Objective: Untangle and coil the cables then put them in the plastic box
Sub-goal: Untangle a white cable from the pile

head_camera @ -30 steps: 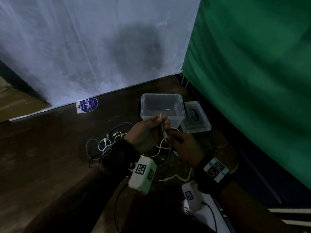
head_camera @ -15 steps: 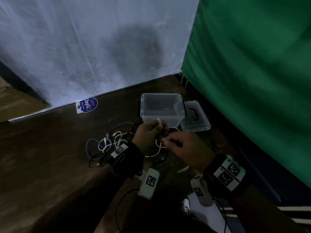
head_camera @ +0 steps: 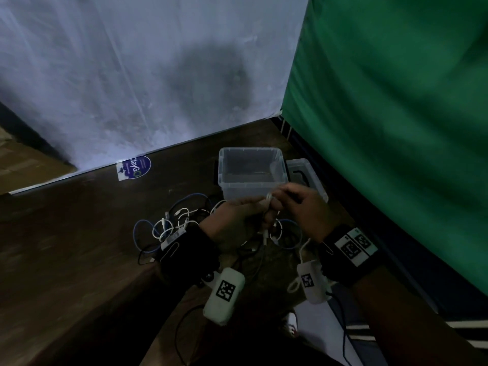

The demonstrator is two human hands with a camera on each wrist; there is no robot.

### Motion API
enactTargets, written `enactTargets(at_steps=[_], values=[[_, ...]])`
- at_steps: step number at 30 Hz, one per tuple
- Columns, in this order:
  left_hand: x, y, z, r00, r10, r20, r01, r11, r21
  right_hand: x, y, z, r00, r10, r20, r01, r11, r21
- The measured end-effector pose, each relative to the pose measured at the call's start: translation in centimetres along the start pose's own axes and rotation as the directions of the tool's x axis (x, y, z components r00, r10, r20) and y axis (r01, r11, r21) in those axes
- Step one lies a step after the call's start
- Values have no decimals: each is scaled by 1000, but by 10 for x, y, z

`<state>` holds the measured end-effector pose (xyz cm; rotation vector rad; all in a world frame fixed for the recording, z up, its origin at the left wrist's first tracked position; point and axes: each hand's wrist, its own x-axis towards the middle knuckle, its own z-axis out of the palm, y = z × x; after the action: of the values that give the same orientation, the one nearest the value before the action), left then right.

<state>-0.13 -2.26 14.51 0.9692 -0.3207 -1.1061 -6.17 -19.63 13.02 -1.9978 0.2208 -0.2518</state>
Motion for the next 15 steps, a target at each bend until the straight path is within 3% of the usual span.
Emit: enactTargets(at_steps=[3,10,13,15], values=[[3,1,-8,1000,14,9,-12,982,-191,-9,10,19,991,106,76,-119,975,188],[16,-4,-30,968,77,-241,-164,916,-367,-22,22,41,965,72,252,-52,995,-86],[19,-4,-35,935,109,-336,-226,916,-330,-25,21,40,944,33,328,46,972,-231],[22,-7,-40,889,171,-424,-257,954,-155,-27,16,36,938,12,347,88,958,-272]])
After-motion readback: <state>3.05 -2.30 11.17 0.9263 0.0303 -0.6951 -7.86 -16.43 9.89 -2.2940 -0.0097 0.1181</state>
